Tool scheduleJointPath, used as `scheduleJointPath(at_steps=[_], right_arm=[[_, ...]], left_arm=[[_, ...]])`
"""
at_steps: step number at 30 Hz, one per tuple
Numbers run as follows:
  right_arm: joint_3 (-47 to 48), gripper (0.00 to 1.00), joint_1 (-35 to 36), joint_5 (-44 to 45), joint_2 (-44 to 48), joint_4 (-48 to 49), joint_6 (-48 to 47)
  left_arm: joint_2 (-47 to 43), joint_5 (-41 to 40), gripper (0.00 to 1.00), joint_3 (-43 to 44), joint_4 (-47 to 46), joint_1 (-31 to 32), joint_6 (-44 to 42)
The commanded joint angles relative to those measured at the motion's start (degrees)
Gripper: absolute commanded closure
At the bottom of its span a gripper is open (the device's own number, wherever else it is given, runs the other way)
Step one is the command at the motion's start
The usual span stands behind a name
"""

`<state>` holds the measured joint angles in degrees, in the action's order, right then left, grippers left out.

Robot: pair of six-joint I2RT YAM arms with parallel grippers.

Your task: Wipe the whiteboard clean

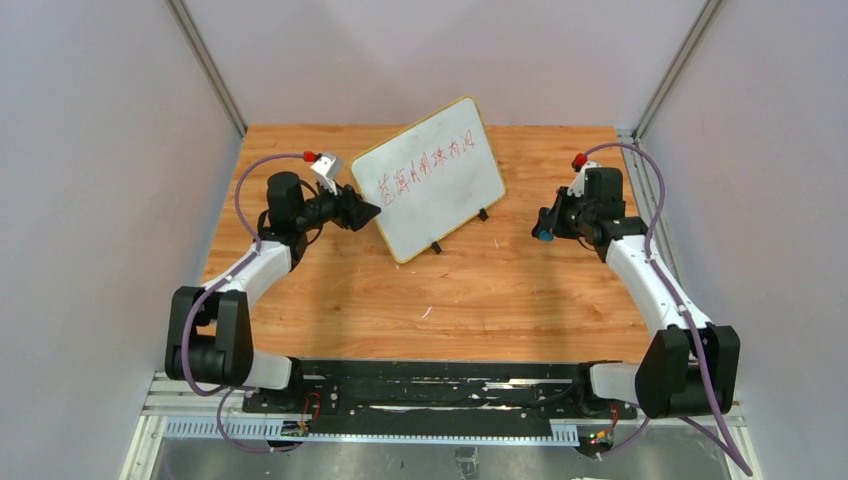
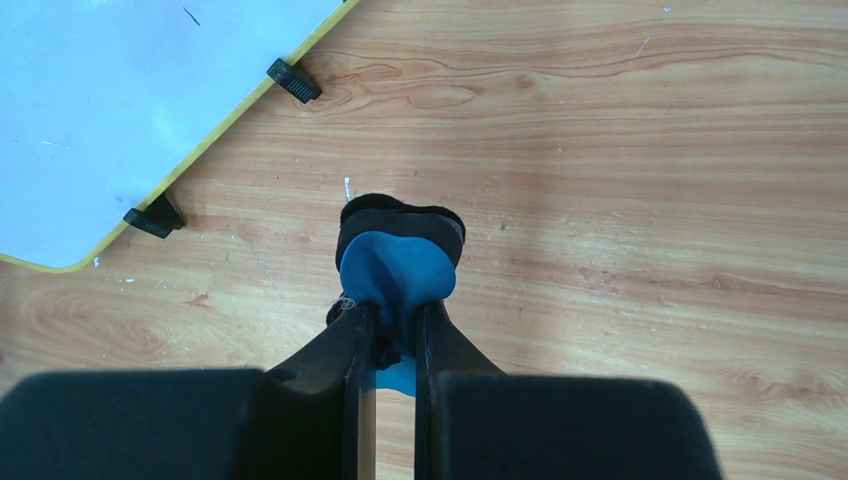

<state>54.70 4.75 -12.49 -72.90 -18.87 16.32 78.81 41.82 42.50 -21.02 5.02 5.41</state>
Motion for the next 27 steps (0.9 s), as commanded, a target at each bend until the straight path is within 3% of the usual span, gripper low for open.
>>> scheduleJointPath(at_steps=[1,12,27], right_arm=[[1.9,0.99,0.7,0.8,2.6,-0.6,-1.3],[1.3,0.99,0.9,0.2,2.8,0.6,-0.9],[2.6,0.99,1.1,-0.8,1.9,3.4,-1.5]], left_arm=[[0.6,-0.7,0.37,2.5,-2.9,0.3,0.6],[0.6,-3.6,0.36,1.2,-0.4,0.3,-3.7],[7.5,-4.0,0.38,5.1,-7.1,0.3,1.1]])
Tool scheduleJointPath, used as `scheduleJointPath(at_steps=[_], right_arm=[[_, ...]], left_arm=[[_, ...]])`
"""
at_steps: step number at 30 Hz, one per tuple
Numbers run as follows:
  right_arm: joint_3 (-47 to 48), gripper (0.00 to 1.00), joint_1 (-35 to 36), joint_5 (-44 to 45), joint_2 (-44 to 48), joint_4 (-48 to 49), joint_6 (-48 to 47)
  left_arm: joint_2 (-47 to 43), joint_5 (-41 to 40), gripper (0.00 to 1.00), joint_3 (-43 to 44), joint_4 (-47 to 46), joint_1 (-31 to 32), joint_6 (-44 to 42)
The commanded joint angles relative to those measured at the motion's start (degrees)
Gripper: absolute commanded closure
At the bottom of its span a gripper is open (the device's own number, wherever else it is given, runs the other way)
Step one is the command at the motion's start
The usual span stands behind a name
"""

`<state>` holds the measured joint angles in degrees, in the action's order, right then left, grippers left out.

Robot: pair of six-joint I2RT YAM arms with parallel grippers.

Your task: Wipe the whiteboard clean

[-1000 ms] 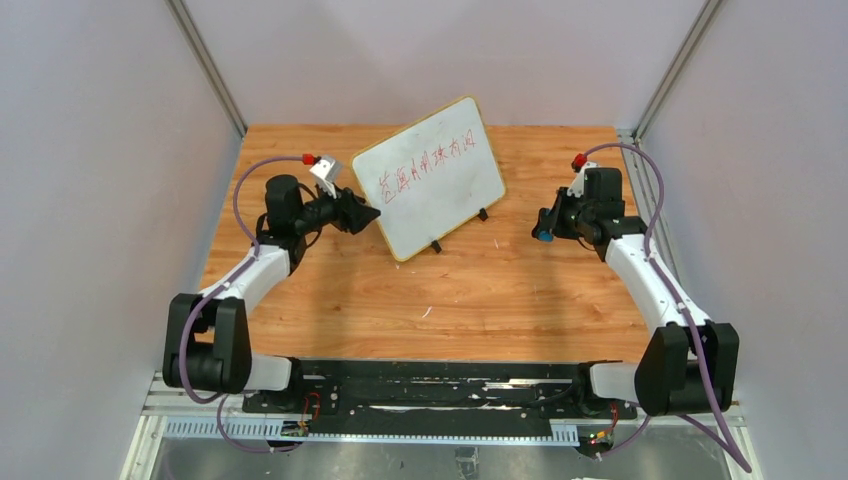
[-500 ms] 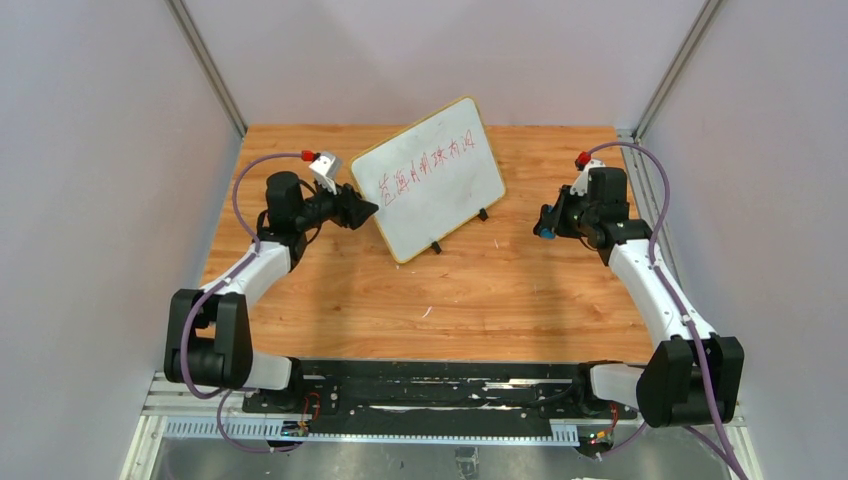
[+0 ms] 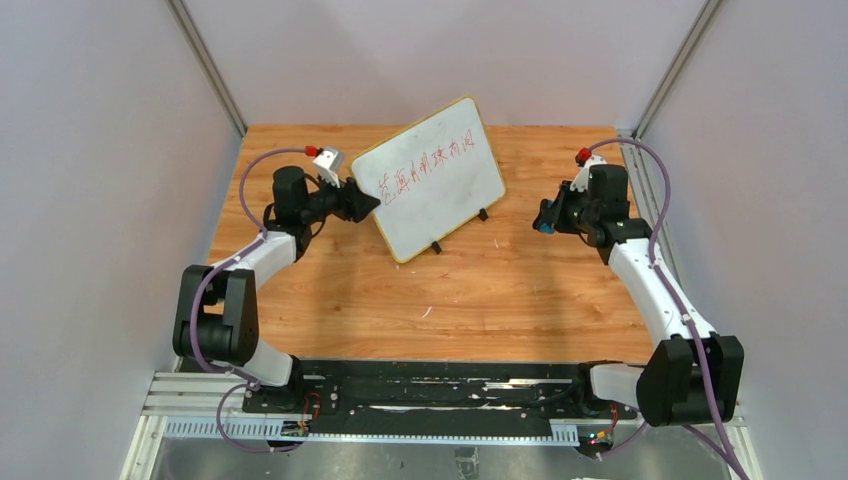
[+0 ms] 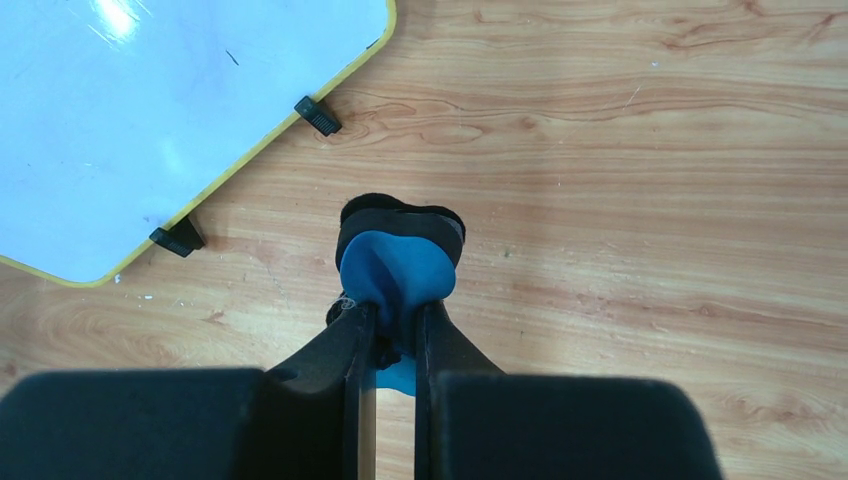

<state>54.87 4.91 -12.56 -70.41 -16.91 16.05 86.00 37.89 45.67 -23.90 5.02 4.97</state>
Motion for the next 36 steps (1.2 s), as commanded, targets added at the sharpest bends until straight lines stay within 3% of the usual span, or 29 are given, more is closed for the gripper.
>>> scheduleJointPath(at_steps=[1,8,18,28,36], right_arm=[[2.5,0.99,0.9,-0.6,-0.8,1.5,-1.2],[2.5,0.99,1.1,-0.5,-1.3,1.7,-1.6],[2.2,0.99,1.3,-0.2,-1.1,1.6,-1.8],[2.1,0.99,1.8,0.3,-0.7,1.6,-1.8],[1.7,0.99,1.8,1.3,-0.8,1.8,-1.9]], left_arm=[[0.3,-0.1,0.39,1.9,-4.4,0.3,1.7],[-0.7,-0.1,0.44,2.2,-5.8,-0.2,3.2],[2.2,4.3,0.45,3.5,-11.9,-3.4,14.5],[2.7,5.7,0.46,3.7,-14.2,-3.5,18.9],[2.2,5.7,0.6,3.4,-13.3,-3.5,18.5]])
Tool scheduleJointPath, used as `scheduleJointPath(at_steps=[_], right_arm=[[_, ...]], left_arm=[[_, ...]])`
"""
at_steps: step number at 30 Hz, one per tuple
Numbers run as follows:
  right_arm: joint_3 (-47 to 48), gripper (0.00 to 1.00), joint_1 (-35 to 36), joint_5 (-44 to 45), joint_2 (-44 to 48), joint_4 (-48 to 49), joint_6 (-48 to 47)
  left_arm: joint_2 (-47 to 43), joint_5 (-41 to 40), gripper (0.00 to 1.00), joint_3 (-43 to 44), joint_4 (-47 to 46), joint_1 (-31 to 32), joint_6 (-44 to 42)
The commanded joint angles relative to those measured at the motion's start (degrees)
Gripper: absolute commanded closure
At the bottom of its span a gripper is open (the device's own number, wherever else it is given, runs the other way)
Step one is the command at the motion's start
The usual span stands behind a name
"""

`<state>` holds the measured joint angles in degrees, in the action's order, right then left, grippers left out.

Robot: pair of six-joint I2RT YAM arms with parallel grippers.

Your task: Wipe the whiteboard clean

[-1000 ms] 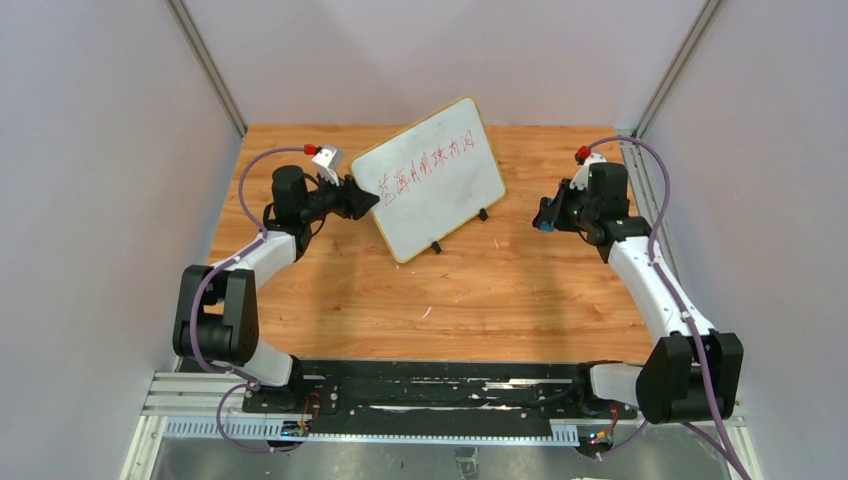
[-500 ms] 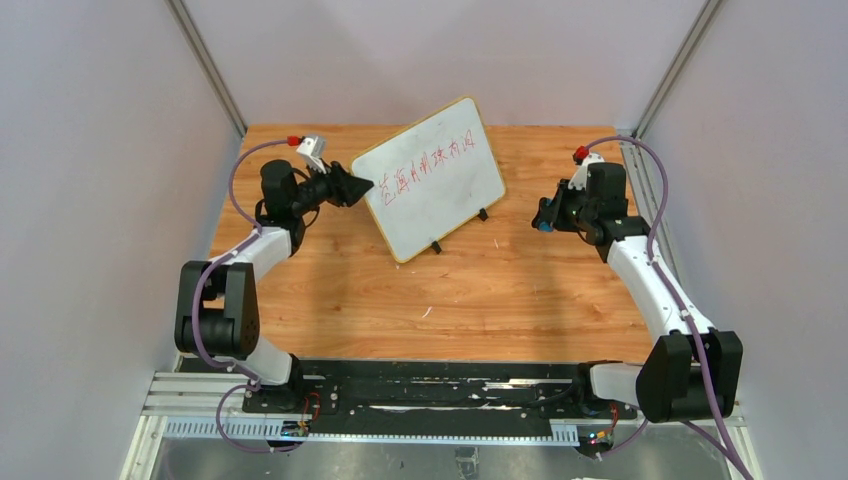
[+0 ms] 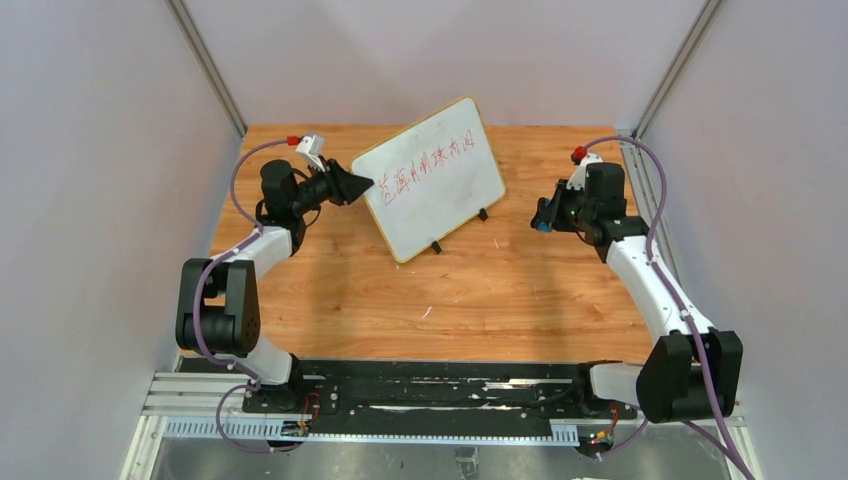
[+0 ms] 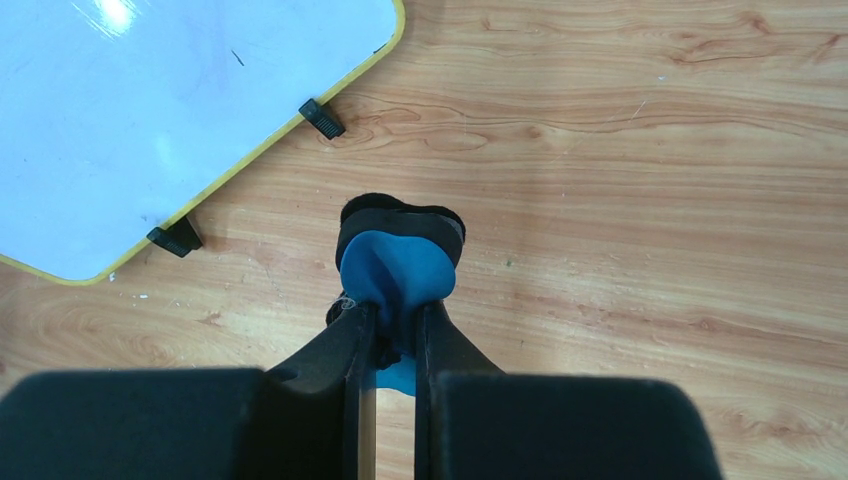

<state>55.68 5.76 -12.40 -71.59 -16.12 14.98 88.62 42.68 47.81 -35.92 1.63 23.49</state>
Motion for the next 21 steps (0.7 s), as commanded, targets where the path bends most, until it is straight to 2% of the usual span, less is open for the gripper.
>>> scheduleJointPath(at_steps=[1,12,19,21], right_arm=[[1.0,0.99,0.9,1.3,0.4,1.1,-0.8],[5.1,0.99,1.0,0.9,-4.2,5.1,-2.3],[11.5,0.99,0.9,-1.3,-11.6,8.2,-3.9],[14.6,0.99,1.0,-2.0,-14.9,8.1,-5.1]], left_arm=[[-0.6,0.9,0.61,1.2,-0.9,-0.1,-0.3],[-0.9,-0.2,0.67,1.4,2.2,-0.2,-3.1],[-0.7,-1.0,0.79,1.4,3.3,-0.3,-4.6],[-0.6,-1.1,0.86,1.5,3.7,-0.3,-4.9]])
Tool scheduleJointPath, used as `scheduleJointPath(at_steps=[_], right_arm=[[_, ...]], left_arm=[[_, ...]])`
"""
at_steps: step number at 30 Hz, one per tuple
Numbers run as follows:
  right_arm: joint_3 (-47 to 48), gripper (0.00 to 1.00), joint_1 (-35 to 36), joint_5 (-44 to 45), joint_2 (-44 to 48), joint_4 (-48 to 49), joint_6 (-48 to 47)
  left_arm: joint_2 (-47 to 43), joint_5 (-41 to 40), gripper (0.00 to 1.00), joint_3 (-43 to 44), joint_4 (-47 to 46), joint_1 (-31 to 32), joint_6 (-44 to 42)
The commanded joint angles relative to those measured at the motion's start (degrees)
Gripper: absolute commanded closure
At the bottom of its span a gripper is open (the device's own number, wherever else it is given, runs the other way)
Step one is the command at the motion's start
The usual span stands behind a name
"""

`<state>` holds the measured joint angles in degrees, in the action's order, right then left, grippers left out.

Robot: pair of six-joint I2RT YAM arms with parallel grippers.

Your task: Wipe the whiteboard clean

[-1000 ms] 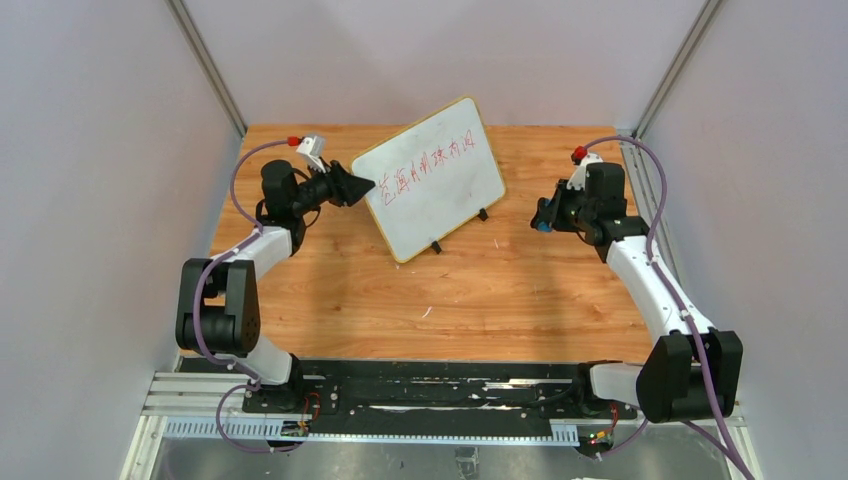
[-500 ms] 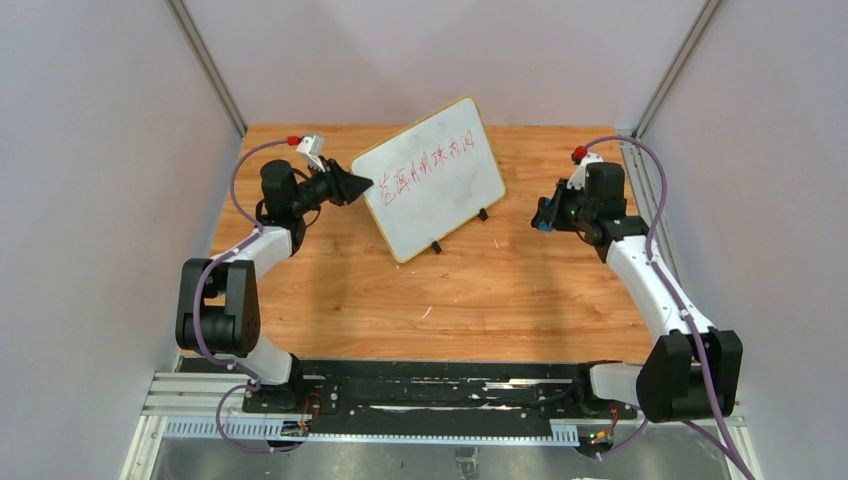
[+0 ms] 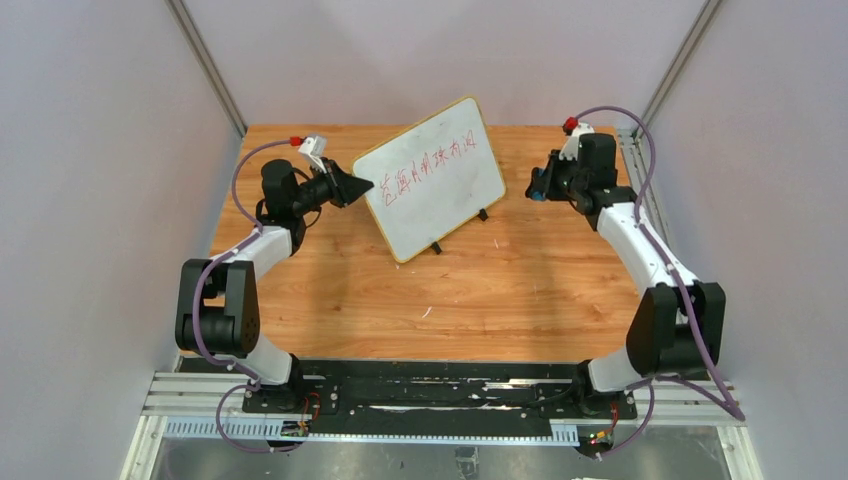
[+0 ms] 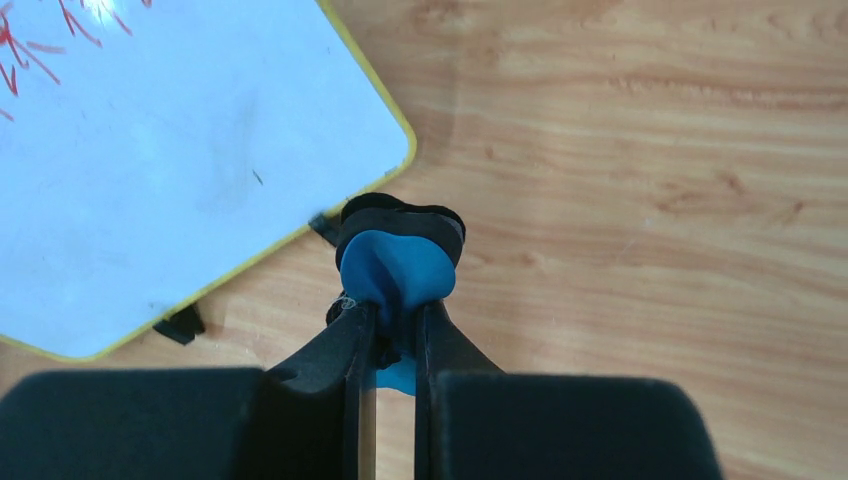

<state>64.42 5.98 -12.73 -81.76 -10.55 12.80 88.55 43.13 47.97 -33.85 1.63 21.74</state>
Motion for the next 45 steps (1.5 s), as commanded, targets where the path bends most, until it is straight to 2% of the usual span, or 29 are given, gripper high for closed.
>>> scheduleJointPath(at_steps=[1,4,12,17,23,29,37,45], right_arm=[[7.5,0.99,0.7,-2.4,-6.3,2.1,-3.5],[13.3,0.99,0.8,-4.4,-11.1,0.2,-5.9],[24.1,0.99,0.8,-11.8,-21.0,0.1,-9.6],[26.4,0.99,1.2,-18.4,-24.5,6.4,-9.6],[37.3,0.99,3.9,-18.4,-31.4,1.5,-11.5],[46.2,0.99,6.1,-14.8,-37.5,-3.4,-12.4],[44.5,0.99,6.4,-13.2,-38.5,-2.6,-12.0],[41.4,0.99,10.3,-11.4,-38.3,-1.2,-13.9]], left_arm=[[-0.5,-1.6,0.89,1.4,1.7,-0.3,-3.2],[-0.6,-1.6,0.99,1.7,2.1,-0.3,-3.5],[-0.5,-2.0,1.0,1.8,3.6,-0.3,-4.9],[-0.3,-2.2,1.0,1.6,4.1,-0.3,-5.6],[0.2,-2.3,1.0,1.9,4.9,-0.3,-6.1],[0.6,-2.6,1.0,2.0,5.9,-0.3,-6.9],[1.2,-2.7,1.0,2.1,6.2,-0.3,-7.2],[1.2,-2.7,1.0,2.2,6.2,-0.3,-7.2]])
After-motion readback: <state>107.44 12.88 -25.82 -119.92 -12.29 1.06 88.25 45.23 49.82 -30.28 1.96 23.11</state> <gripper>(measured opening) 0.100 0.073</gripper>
